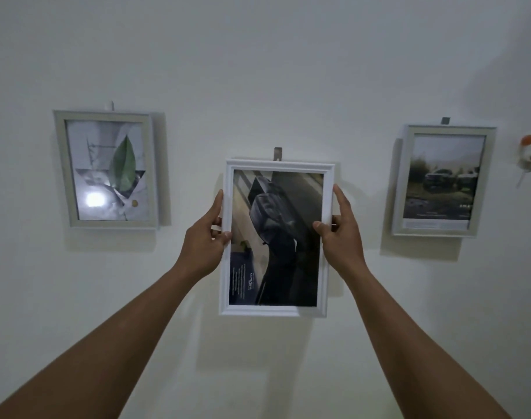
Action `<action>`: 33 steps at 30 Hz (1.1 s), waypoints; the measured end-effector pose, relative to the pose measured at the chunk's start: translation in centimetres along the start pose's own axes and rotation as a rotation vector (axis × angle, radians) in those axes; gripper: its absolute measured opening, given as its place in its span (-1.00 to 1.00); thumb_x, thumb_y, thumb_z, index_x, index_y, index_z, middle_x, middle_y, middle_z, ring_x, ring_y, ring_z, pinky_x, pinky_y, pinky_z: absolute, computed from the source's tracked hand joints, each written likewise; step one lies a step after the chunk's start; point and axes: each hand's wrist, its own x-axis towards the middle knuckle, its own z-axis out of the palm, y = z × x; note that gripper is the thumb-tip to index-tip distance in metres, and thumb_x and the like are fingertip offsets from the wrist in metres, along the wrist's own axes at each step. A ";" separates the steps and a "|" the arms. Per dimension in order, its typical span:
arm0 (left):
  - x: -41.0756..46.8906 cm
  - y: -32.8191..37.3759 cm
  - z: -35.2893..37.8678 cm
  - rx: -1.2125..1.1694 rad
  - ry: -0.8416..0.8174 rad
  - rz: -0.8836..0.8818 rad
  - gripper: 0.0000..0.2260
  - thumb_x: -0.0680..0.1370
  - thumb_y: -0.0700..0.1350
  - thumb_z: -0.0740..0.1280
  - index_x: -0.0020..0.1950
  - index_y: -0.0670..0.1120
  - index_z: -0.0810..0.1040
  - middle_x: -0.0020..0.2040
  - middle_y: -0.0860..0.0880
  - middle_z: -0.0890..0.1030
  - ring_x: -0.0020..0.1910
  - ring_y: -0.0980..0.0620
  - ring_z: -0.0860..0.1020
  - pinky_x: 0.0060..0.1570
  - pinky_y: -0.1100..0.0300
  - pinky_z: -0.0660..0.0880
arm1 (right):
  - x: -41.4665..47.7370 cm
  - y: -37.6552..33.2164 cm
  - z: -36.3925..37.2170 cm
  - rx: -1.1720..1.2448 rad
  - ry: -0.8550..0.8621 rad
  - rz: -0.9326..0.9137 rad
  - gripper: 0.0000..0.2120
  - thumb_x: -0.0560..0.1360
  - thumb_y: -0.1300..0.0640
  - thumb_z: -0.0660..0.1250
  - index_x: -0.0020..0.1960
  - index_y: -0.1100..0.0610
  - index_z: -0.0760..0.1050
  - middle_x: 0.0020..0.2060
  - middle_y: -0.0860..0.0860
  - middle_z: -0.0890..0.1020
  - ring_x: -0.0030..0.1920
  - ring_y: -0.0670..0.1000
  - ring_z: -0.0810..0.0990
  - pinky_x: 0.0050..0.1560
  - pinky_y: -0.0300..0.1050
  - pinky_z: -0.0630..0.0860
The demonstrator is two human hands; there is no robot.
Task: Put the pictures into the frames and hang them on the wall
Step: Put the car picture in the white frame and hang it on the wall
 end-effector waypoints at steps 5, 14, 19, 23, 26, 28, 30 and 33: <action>0.8 0.5 -0.2 0.021 0.035 0.026 -0.29 0.58 -0.25 0.32 0.54 0.27 0.07 -0.09 0.19 0.48 -0.18 0.13 0.54 -0.27 0.54 0.43 | 0.7 -0.5 0.1 -0.006 0.020 -0.030 -0.29 0.59 0.21 0.33 0.54 -0.27 0.08 0.06 -0.29 0.43 -0.04 -0.04 0.58 -0.28 -0.35 0.54; 1.8 -0.1 0.5 0.056 0.034 0.004 -0.28 0.59 -0.25 0.29 0.54 0.27 0.02 -0.23 0.01 0.46 -0.31 0.12 0.43 -0.29 0.48 0.37 | 1.6 -0.3 -0.2 -0.036 0.003 -0.020 -0.28 0.59 0.21 0.32 0.53 -0.30 0.05 -0.04 -0.10 0.55 -0.10 -0.05 0.60 -0.15 -0.27 0.55; 1.3 -0.4 1.0 0.078 0.040 -0.004 -0.28 0.59 -0.25 0.30 0.55 0.24 0.01 -0.23 0.09 0.46 -0.27 0.14 0.45 -0.27 0.48 0.34 | 1.3 0.5 -0.2 -0.063 -0.016 -0.025 -0.26 0.59 0.21 0.31 0.54 -0.31 0.02 -0.11 -0.08 0.53 -0.13 -0.05 0.59 -0.21 -0.34 0.47; 1.4 -0.5 0.9 0.067 0.034 -0.004 -0.29 0.59 -0.25 0.30 0.55 0.23 0.02 -0.24 0.08 0.45 -0.28 0.13 0.45 -0.30 0.50 0.36 | 1.6 0.9 -0.2 -0.076 -0.004 -0.034 -0.26 0.59 0.20 0.31 0.54 -0.31 0.02 -0.12 0.10 0.54 -0.14 0.06 0.59 -0.22 -0.32 0.48; 1.6 -0.6 1.1 0.073 0.048 -0.006 -0.29 0.58 -0.25 0.30 0.55 0.24 0.02 -0.23 0.06 0.45 -0.28 0.13 0.45 -0.30 0.50 0.36 | 1.6 1.0 -0.1 -0.100 0.010 -0.049 -0.26 0.59 0.20 0.31 0.54 -0.33 0.01 -0.13 0.20 0.53 -0.14 0.16 0.58 -0.20 -0.24 0.55; 1.6 -0.7 1.2 0.082 0.060 -0.006 -0.29 0.58 -0.25 0.30 0.55 0.24 0.02 -0.22 0.05 0.47 -0.27 0.13 0.46 -0.30 0.49 0.35 | 1.7 1.2 0.1 -0.111 0.019 -0.056 -0.25 0.59 0.19 0.31 0.53 -0.35 0.00 -0.09 0.24 0.54 -0.11 0.18 0.58 -0.07 -0.07 0.61; 1.7 -0.7 1.3 0.108 0.066 -0.001 -0.28 0.58 -0.24 0.31 0.55 0.23 0.01 -0.18 0.03 0.51 -0.23 0.11 0.50 -0.29 0.50 0.36 | 1.7 1.4 0.5 -0.138 0.031 -0.073 -0.23 0.59 0.18 0.32 0.52 -0.36 -0.03 -0.01 0.17 0.54 -0.03 0.13 0.59 0.08 0.05 0.61; 1.7 -1.0 1.4 0.141 0.088 0.017 -0.28 0.58 -0.23 0.31 0.56 0.21 0.00 -0.09 -0.05 0.56 -0.16 0.09 0.54 -0.23 0.49 0.40 | 1.7 1.6 0.8 -0.220 0.077 -0.102 -0.24 0.59 0.16 0.31 0.56 -0.30 -0.06 0.00 0.01 0.44 -0.11 -0.02 0.53 -0.01 -0.16 0.58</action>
